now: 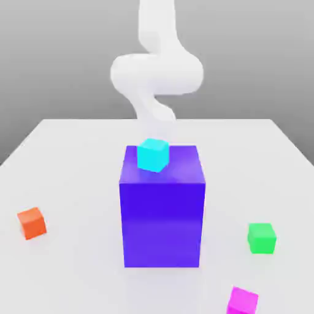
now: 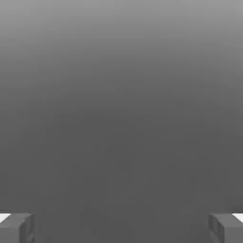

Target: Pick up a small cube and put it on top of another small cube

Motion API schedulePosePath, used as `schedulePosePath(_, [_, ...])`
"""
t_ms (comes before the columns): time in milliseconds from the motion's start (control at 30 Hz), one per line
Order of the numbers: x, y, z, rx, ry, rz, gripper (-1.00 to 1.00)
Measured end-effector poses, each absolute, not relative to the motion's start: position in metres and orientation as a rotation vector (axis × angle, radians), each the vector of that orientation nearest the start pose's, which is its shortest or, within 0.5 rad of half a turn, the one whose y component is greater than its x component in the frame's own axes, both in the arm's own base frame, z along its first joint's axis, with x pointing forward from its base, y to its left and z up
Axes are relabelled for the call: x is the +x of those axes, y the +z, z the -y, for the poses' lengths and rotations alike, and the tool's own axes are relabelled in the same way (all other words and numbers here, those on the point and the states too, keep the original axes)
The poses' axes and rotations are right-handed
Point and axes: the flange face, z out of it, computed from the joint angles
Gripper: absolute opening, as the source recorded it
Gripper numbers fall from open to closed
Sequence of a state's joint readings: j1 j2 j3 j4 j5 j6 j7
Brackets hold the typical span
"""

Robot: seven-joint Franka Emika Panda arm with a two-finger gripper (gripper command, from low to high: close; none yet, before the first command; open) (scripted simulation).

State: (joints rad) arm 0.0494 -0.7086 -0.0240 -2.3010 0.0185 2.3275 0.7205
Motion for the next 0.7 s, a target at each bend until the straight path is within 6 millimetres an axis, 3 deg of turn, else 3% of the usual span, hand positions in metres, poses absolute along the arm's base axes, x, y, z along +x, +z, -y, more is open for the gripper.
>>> schedulePosePath(167, [0.44, 0.609, -0.029, -2.678, -0.774, -0.699, 0.0])
schedulePosePath(367, [0.49, 0.514, -0.064, -2.828, -0.581, -0.421, 0.0])
schedulePosePath(533, [0.513, 0.428, -0.096, -2.928, -0.423, -0.177, 0.0])
schedulePosePath(700, [0.519, 0.339, -0.13, -3.007, -0.266, 0.095, 0.0])
